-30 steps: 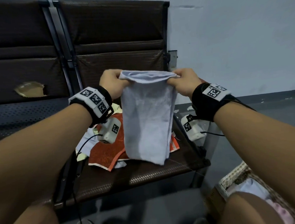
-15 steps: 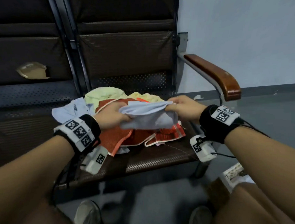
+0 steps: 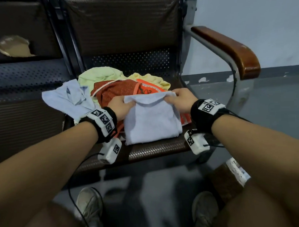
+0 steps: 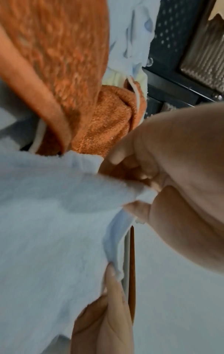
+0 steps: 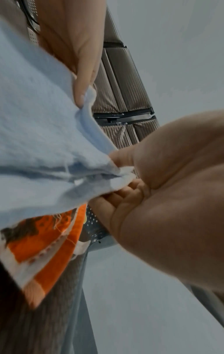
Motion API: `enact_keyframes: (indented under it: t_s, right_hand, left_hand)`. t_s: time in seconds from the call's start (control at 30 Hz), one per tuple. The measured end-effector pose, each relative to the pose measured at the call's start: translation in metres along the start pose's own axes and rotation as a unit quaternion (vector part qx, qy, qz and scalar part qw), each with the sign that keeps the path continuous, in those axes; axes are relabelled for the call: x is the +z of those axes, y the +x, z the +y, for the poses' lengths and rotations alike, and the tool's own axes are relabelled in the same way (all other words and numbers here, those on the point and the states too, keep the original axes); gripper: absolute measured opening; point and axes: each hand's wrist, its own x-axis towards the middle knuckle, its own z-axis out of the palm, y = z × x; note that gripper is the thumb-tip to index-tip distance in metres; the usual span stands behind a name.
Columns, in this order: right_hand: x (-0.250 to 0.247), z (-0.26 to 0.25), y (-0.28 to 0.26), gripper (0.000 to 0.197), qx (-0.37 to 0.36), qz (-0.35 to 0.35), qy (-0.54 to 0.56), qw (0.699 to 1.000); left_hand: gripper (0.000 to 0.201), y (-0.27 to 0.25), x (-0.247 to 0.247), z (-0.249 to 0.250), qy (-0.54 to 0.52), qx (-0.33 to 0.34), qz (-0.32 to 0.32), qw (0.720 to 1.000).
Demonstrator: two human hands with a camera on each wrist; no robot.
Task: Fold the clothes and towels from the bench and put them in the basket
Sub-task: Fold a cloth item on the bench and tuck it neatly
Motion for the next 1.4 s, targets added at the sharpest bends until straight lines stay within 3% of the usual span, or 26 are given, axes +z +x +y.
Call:
enact_keyframes:
  t_s: [0.1,0.17,0.23,0.27,0.33,0.4,0.47,0.53,0.6,0.67,0.73,0.83,0.97,1.07,1.2,1.27,1.33,1.4]
  right_hand:
    - [0.012,-0.001,0.014,0.025,0.001,0.049,-0.014,0.999]
    - [0.018,0.000,0.013,0.035,-0.012,0.055,-0.063,0.996]
    - [0.020,0.001,0.003,0.047,-0.079,0.045,-0.139,0.986]
    - [0.020,0.002,-0.004,0.047,-0.125,0.042,-0.174,0.976]
    - [0.019,0.005,-0.018,0.038,-0.205,0.012,-0.220,0.954]
    - [0.019,0.012,-0.028,0.044,-0.226,-0.071,-0.266,0.934]
    - [0.020,0.020,-0.035,0.069,-0.209,-0.150,-0.332,0.907]
    - [0.018,0.028,-0.040,0.081,-0.193,-0.177,-0.354,0.898]
    - [0.015,0.032,-0.042,0.068,-0.192,-0.166,-0.336,0.907]
    - [0.015,0.031,-0.042,0.038,-0.201,-0.148,-0.343,0.906]
    - [0.012,0.030,-0.043,0.012,-0.193,-0.126,-0.330,0.916]
    - [0.002,0.027,-0.045,0.024,-0.172,-0.075,-0.264,0.946]
    - [-0.001,0.019,-0.050,0.022,-0.155,-0.026,-0.167,0.973]
    - [0.005,0.017,-0.049,0.020,-0.102,-0.048,-0.095,0.989]
    - [0.013,0.023,-0.042,0.047,-0.062,-0.090,-0.144,0.984]
    - [0.016,0.027,-0.037,0.043,-0.050,-0.051,-0.141,0.987]
    - [0.020,0.029,-0.031,0.041,-0.029,-0.020,-0.144,0.989]
    - [0.024,0.029,-0.026,0.043,-0.015,-0.013,-0.161,0.987]
  left_hand:
    - [0.037,0.011,0.012,-0.007,0.052,-0.018,0.061,0.997]
    - [0.035,0.009,0.017,-0.009,0.068,-0.005,0.117,0.991]
    - [0.025,-0.001,0.020,-0.011,0.045,0.034,0.142,0.988]
    - [0.021,-0.007,0.021,-0.011,0.023,0.052,0.113,0.992]
    - [0.019,-0.021,0.025,-0.015,0.006,0.077,-0.011,0.997]
    - [0.043,-0.034,0.026,-0.024,0.115,0.123,-0.112,0.979]
    - [0.079,-0.041,0.026,-0.034,0.223,0.162,-0.151,0.949]
    - [0.088,-0.044,0.024,-0.042,0.246,0.157,-0.143,0.946]
    - [0.065,-0.045,0.021,-0.048,0.261,0.147,-0.099,0.949]
    - [0.029,-0.047,0.016,-0.048,0.254,0.146,-0.058,0.954]
    - [0.011,-0.048,0.010,-0.045,0.226,0.148,-0.032,0.962]
    - [0.016,-0.049,0.005,-0.043,0.135,0.101,-0.023,0.985]
    - [0.024,-0.053,0.009,-0.041,0.023,0.047,0.007,0.999]
    - [0.030,-0.052,0.012,-0.043,0.031,0.013,0.022,0.999]
    - [0.035,-0.047,0.012,-0.051,0.064,-0.015,0.019,0.998]
    - [0.030,-0.045,0.012,-0.052,0.092,0.004,0.062,0.994]
    - [0.031,-0.046,0.013,-0.051,0.118,0.076,0.109,0.984]
    - [0.044,-0.048,0.017,-0.050,0.175,0.163,0.079,0.968]
